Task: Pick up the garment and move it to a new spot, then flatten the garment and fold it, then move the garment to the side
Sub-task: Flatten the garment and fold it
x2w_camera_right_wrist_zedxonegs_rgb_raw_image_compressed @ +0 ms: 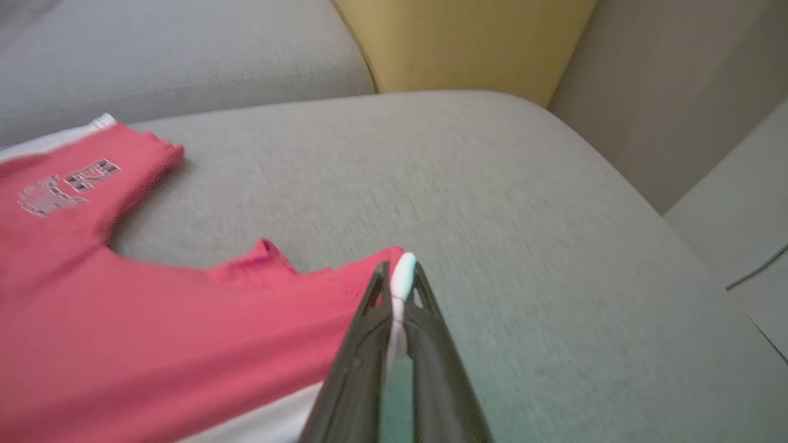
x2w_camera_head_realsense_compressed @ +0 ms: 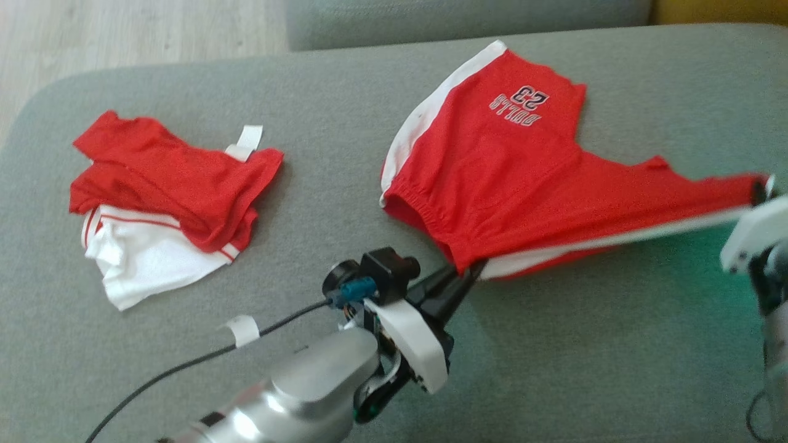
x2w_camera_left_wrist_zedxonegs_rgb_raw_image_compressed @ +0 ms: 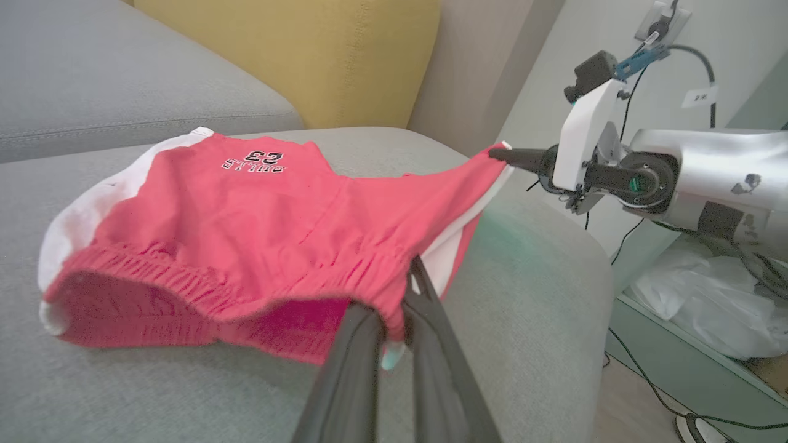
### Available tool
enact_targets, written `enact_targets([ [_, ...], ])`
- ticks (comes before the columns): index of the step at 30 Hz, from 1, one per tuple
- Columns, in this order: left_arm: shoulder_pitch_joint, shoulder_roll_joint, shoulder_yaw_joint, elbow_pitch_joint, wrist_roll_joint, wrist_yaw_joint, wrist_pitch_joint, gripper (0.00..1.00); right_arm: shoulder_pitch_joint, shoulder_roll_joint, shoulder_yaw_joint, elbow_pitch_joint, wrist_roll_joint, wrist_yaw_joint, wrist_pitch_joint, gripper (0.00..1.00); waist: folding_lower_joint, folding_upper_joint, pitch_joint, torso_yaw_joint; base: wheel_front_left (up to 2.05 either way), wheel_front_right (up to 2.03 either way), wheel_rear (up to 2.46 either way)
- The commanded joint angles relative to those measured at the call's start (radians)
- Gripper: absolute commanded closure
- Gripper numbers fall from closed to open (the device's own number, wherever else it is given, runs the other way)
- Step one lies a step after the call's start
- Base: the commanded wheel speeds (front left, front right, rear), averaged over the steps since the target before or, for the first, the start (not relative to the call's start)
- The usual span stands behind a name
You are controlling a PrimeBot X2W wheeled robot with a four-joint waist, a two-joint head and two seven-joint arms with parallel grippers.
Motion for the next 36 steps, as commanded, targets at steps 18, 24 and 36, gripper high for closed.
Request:
enact_targets([
  [18, -0.227, -0.014, 0.161, 0.038, -0.001, 0.000, -0.028, 1.00, -0.226, 0.106, 0.013, -0.370, -0.127, 0.007, 0.121, 1.00, 0.0000, -0.0001, 0.192, 0.136, 0.00, 0.00, 0.00],
  [24, -0.276, -0.028, 0.177, 0.057, 0.023, -0.005, -0.030, 1.00, -0.361, 0.087, 0.009, -0.268, -0.228, 0.007, 0.059, 1.00, 0.0000, -0.0001, 0.265, 0.174, 0.00, 0.00, 0.00],
  [36, -0.313, -0.035, 0.176, 0.003, 0.056, -0.007, -0.032, 1.00, -0.553, 0.099, -0.060, -0.059, -0.413, 0.007, -0.067, 1.00, 0.0000, -0.0001, 0.359, 0.217, 0.00, 0.00, 0.00],
])
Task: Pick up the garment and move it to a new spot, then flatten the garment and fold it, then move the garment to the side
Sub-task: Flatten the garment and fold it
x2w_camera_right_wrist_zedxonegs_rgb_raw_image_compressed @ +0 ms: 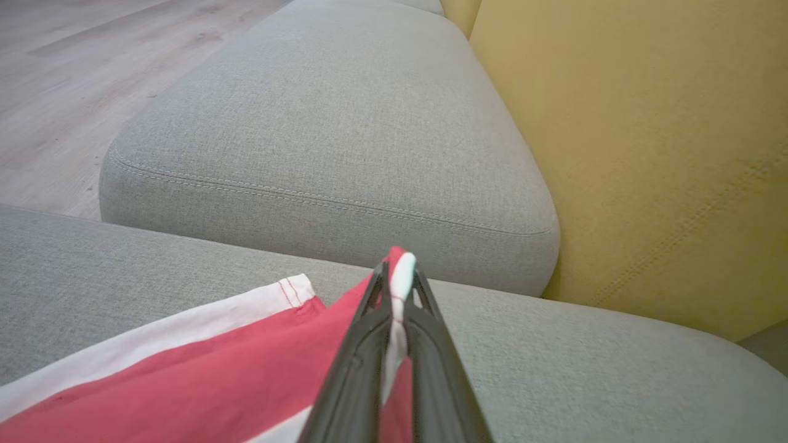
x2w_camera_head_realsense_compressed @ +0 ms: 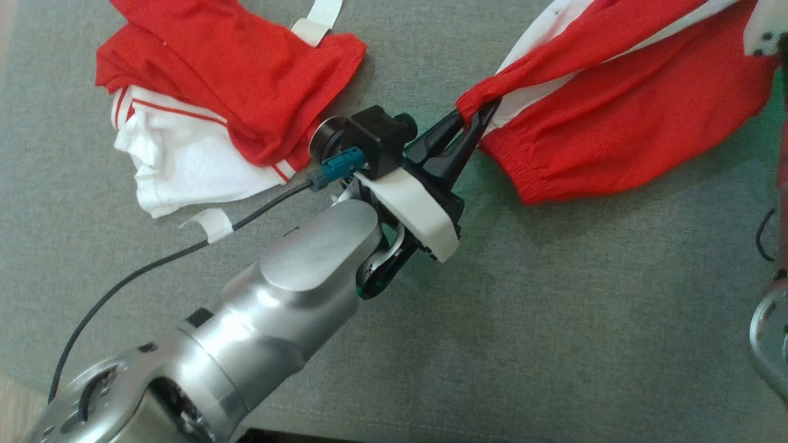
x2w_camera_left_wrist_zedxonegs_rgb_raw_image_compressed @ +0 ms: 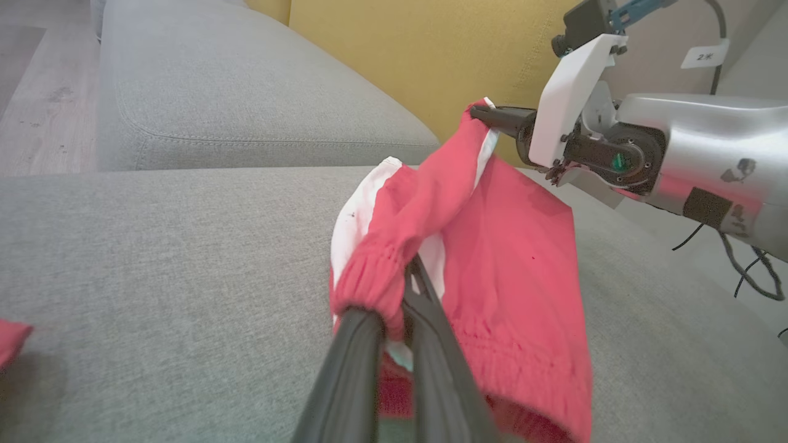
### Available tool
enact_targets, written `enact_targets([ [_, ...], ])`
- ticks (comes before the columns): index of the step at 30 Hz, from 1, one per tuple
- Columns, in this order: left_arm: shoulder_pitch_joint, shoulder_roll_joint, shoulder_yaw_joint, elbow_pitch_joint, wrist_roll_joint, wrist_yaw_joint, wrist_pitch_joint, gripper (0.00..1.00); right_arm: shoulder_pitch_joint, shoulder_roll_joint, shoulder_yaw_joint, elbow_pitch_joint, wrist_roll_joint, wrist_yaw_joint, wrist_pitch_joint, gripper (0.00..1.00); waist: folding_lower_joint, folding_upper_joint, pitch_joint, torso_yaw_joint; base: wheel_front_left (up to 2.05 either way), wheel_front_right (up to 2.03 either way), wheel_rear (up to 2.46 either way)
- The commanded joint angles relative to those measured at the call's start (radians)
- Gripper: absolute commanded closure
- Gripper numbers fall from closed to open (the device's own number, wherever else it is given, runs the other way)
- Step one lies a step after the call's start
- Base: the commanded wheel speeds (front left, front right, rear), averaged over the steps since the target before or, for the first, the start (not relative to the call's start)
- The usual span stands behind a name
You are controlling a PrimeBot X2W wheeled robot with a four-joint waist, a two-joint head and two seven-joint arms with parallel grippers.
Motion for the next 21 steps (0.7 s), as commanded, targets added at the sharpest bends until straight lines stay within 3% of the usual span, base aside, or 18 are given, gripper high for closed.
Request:
enact_targets([
  [1, -0.048, 0.004, 0.027, -0.032, 0.007, 0.005, -0.009, 1.00, -0.060, 0.010, 0.003, -0.015, -0.018, 0.007, -0.020, 1.00, -0.0001, 0.0000, 0.019, 0.010, 0.00, 0.00, 0.00],
  [19, -0.091, 0.004, 0.015, -0.058, 0.013, 0.028, -0.009, 1.00, -0.163, -0.004, -0.098, 0.108, -0.133, 0.007, -0.076, 1.00, -0.0001, 0.0000, 0.093, 0.048, 0.00, 0.00, 0.00],
  [20, -0.090, 0.004, 0.013, -0.057, 0.011, 0.028, -0.009, 1.00, -0.165, -0.003, -0.101, 0.113, -0.136, 0.007, -0.081, 0.53, -0.0001, 0.0000, 0.093, 0.049, 0.00, 0.00, 0.00],
  [21, -0.089, 0.004, 0.010, -0.055, 0.008, 0.028, -0.009, 0.89, -0.165, -0.002, -0.107, 0.115, -0.139, 0.007, -0.090, 0.00, -0.0001, 0.0000, 0.092, 0.050, 0.00, 0.00, 0.00],
])
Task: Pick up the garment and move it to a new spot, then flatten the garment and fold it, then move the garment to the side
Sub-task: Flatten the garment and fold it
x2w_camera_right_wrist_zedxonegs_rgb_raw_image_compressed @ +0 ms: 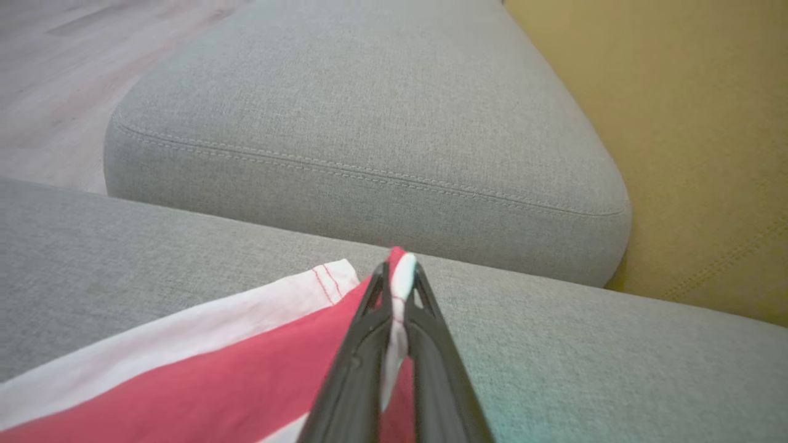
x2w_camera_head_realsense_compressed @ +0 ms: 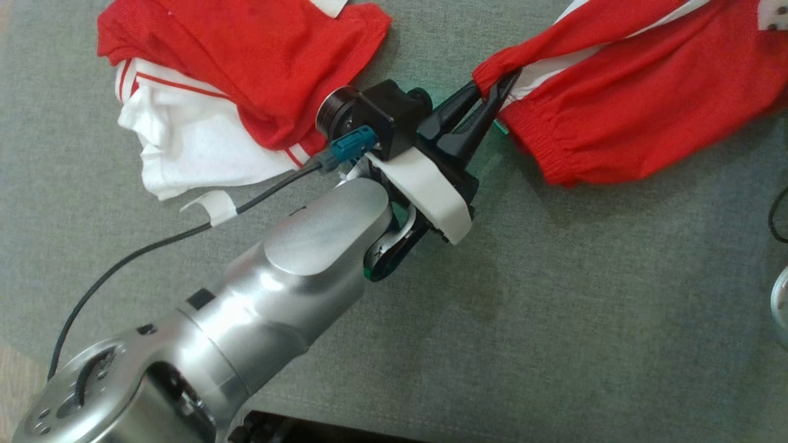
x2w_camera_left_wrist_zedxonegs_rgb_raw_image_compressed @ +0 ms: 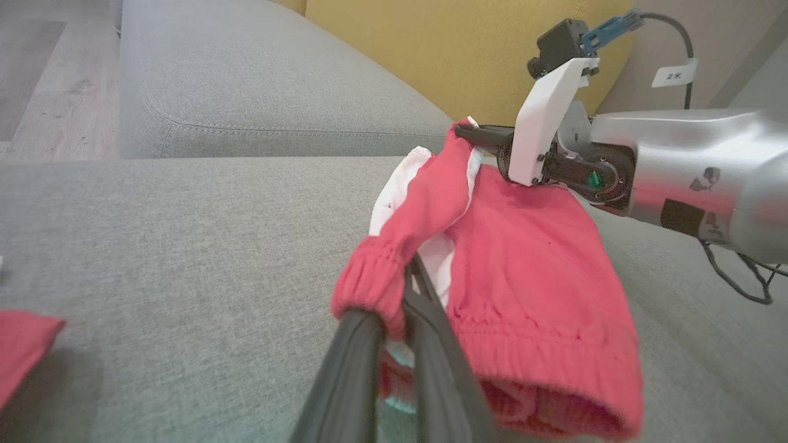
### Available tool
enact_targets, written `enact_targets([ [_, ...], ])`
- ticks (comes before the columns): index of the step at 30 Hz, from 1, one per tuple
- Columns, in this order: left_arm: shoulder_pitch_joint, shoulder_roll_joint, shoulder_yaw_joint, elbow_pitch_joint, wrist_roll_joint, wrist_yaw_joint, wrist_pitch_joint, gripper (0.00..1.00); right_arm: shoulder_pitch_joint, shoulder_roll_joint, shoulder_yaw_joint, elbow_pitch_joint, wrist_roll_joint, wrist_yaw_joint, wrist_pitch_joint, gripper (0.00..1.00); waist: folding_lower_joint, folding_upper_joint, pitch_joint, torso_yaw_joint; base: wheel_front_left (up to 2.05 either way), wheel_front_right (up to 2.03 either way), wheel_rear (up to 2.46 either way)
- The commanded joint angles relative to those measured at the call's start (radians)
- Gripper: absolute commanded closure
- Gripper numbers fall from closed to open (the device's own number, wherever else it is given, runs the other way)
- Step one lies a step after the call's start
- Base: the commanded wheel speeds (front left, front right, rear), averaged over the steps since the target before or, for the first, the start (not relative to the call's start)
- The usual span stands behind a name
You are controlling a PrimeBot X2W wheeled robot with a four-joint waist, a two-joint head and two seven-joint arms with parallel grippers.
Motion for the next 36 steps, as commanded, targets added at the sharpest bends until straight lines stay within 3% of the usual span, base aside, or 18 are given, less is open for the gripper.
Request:
enact_targets([
  [1, -0.024, 0.008, 0.014, -0.017, -0.007, 0.001, -0.008, 0.29, -0.048, 0.008, 0.002, -0.027, -0.006, 0.007, -0.011, 0.00, 0.0000, 0.0000, -0.001, 0.001, 0.00, 0.00, 0.00],
  [2, -0.022, 0.008, 0.009, -0.012, -0.021, 0.001, -0.007, 0.00, -0.049, 0.008, -0.005, -0.024, -0.008, 0.007, -0.015, 0.00, 0.0000, 0.0000, -0.002, 0.002, 0.00, 0.00, 0.00],
  [12, -0.034, 0.008, 0.002, 0.029, -0.035, 0.023, -0.008, 0.00, -0.043, 0.004, -0.074, 0.016, -0.003, 0.007, -0.094, 0.00, 0.0000, 0.0000, -0.045, -0.006, 0.00, 0.00, 0.00],
  [21, 0.027, 0.008, 0.084, 0.096, 0.013, 0.050, -0.008, 0.00, -0.022, 0.031, -0.082, 0.096, 0.140, 0.007, -0.197, 0.00, 0.0000, 0.0000, -0.176, -0.039, 0.00, 0.00, 0.00],
  [27, 0.079, 0.022, 0.164, 0.116, 0.065, 0.064, -0.008, 0.00, 0.055, 0.075, 0.048, -0.005, 0.325, 0.007, -0.201, 0.00, 0.0000, 0.0000, -0.266, -0.055, 0.00, 0.00, 0.00],
  [36, 0.240, 0.099, 0.410, -0.034, 0.254, 0.187, -0.008, 0.00, 0.382, 0.093, 0.329, -0.295, 0.679, 0.007, -0.202, 0.00, 0.0000, 0.0000, -0.389, -0.061, 0.00, 0.00, 0.00],
])
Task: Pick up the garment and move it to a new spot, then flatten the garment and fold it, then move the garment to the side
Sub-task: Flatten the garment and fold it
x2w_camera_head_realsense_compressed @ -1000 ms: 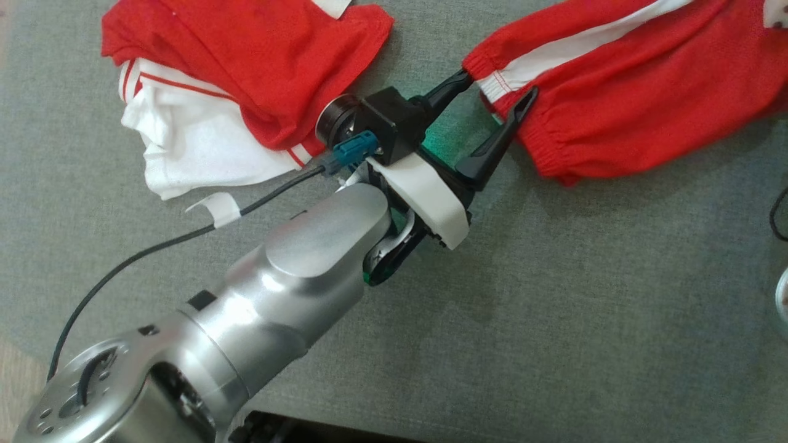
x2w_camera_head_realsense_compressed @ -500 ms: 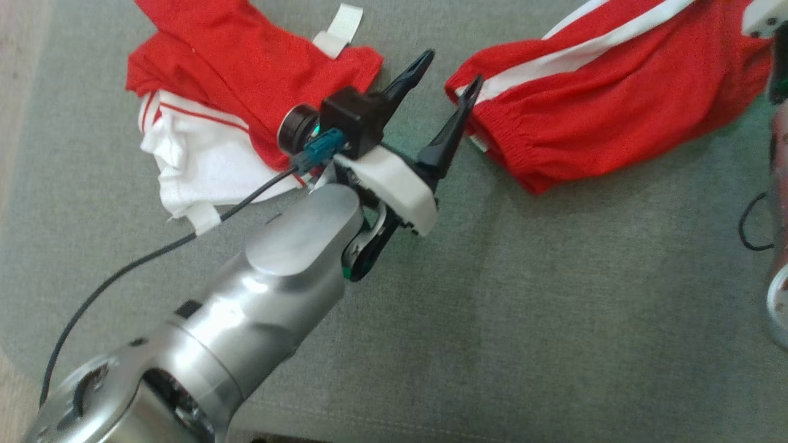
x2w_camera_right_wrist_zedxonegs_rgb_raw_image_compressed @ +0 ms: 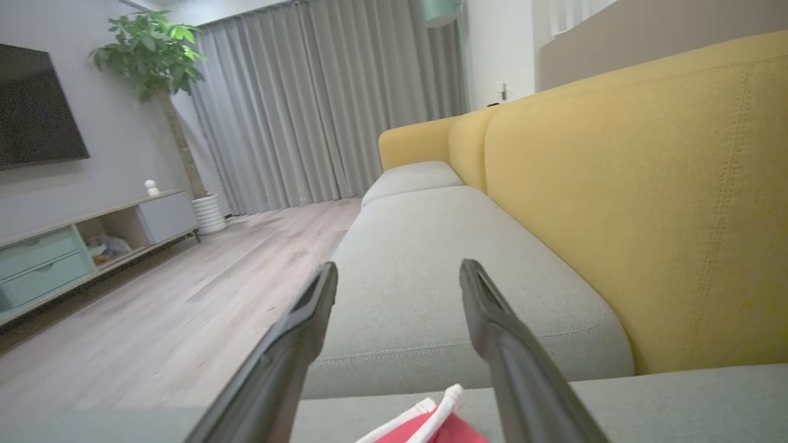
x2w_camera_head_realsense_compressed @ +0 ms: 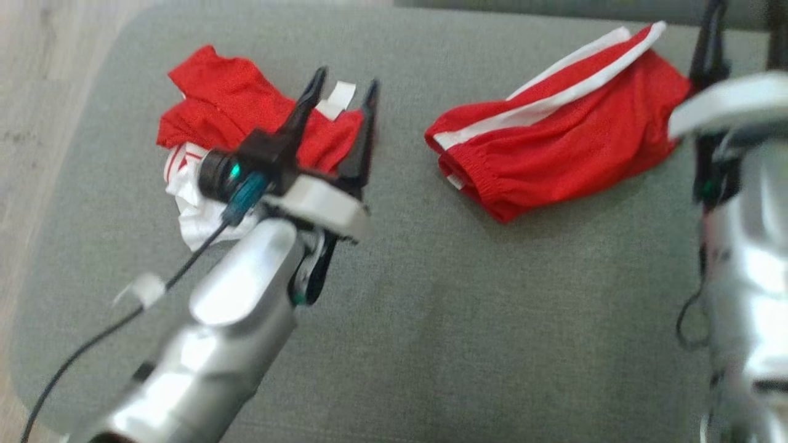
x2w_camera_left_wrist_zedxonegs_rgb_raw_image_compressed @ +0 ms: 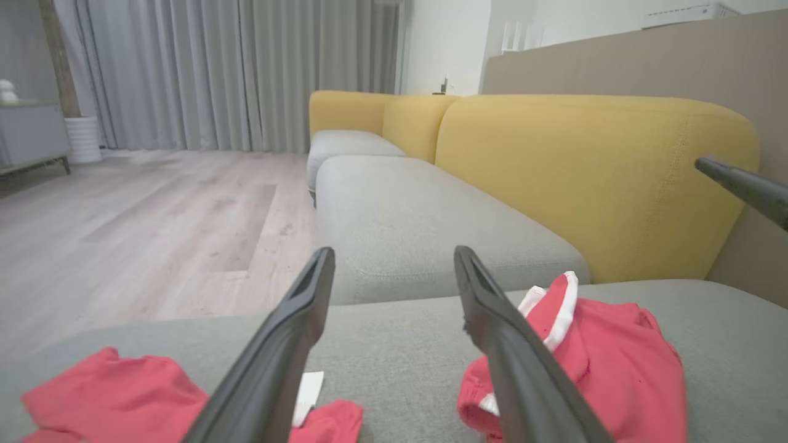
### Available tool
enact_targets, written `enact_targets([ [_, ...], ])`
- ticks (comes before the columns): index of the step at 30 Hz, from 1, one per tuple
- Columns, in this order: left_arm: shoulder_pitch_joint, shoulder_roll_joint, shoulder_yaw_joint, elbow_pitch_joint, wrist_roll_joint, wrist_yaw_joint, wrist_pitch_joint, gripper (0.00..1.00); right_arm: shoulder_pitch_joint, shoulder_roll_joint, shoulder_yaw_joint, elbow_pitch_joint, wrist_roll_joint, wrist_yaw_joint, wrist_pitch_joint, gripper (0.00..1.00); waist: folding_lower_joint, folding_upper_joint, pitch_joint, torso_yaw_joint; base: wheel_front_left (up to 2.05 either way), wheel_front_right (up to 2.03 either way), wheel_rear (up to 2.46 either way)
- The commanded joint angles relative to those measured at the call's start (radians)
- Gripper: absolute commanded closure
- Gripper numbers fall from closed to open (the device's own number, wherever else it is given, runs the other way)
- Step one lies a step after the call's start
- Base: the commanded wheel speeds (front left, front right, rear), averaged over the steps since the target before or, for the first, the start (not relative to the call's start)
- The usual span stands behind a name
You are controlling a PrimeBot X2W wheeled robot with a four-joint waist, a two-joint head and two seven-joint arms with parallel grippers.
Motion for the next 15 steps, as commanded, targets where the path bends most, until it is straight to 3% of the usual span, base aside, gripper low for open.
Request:
enact_targets([
  [1, 0.034, 0.042, 0.084, -0.073, 0.056, 0.027, -0.005, 0.00, 0.071, 0.009, 0.078, -0.104, 0.052, 0.007, -0.006, 0.00, 0.0003, -0.0001, -0.049, -0.004, 0.00, 0.00, 0.00],
  [9, 0.258, 0.096, 0.230, -0.239, 0.234, 0.077, -0.005, 0.00, 0.393, 0.000, 0.167, -0.355, 0.165, 0.007, -0.006, 0.00, 0.0003, -0.0001, -0.110, -0.007, 0.00, 0.00, 0.00],
  [15, 0.478, 0.088, 0.322, -0.317, 0.300, 0.091, -0.005, 0.00, 0.630, 0.033, 0.191, -0.500, 0.145, 0.007, -0.006, 0.00, 0.0003, -0.0001, -0.138, -0.013, 0.00, 0.00, 0.00],
])
